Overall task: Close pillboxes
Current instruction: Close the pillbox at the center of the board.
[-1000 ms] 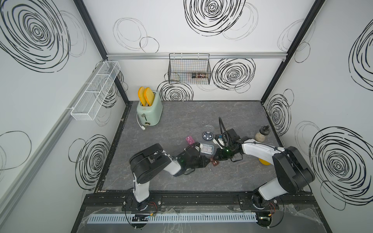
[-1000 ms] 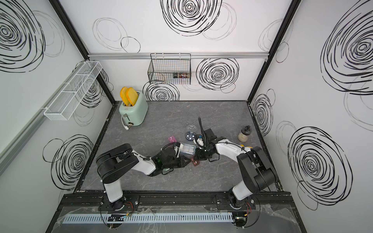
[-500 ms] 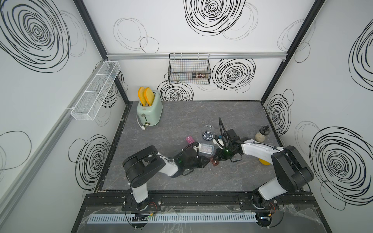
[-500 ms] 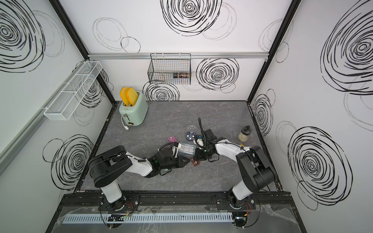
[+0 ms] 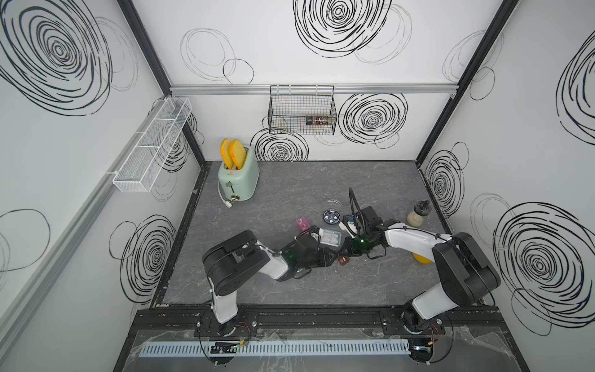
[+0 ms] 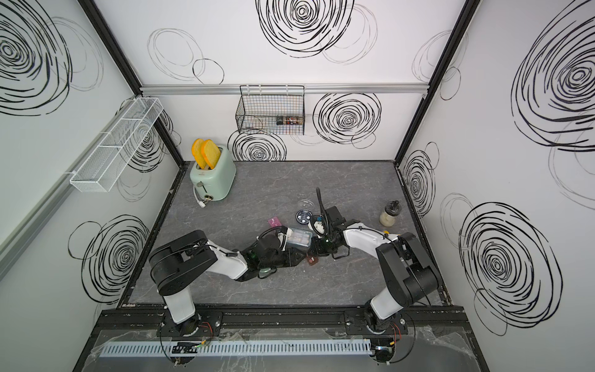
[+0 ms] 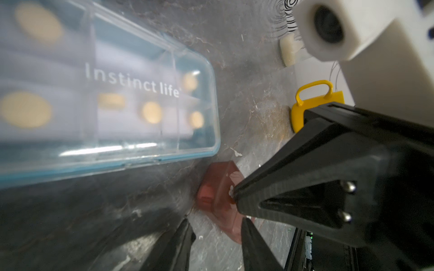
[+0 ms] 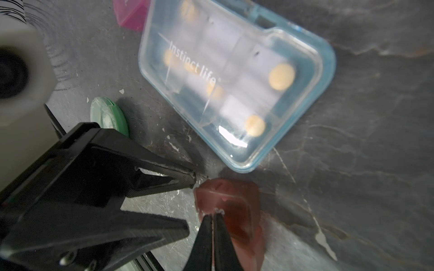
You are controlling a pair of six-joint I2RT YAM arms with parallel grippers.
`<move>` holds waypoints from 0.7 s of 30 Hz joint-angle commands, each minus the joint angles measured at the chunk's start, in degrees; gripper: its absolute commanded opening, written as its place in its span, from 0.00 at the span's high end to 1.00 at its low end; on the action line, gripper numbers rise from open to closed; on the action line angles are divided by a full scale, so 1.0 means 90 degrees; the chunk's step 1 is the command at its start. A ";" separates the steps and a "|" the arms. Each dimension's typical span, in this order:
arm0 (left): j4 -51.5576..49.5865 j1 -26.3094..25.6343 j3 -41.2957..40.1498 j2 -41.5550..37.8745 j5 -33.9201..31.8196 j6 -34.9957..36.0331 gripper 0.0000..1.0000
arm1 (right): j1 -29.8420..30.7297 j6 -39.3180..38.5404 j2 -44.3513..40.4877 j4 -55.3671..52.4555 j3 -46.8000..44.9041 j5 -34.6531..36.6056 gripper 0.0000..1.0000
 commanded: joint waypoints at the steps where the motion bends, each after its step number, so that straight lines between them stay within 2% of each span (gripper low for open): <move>1: 0.0091 -0.0034 0.0210 0.0142 -0.0111 0.0054 0.60 | 0.0047 0.0006 0.0130 -0.0072 -0.0129 0.0112 0.90; 6: 0.0072 -0.0039 0.0338 0.0274 -0.0098 0.0063 0.60 | 0.0047 0.0016 0.0129 -0.0046 -0.0177 0.0131 0.90; 21: -0.0132 -0.0110 0.0432 0.0461 -0.0209 0.0059 0.72 | 0.0008 0.0015 0.0145 0.0108 -0.0371 0.0044 0.90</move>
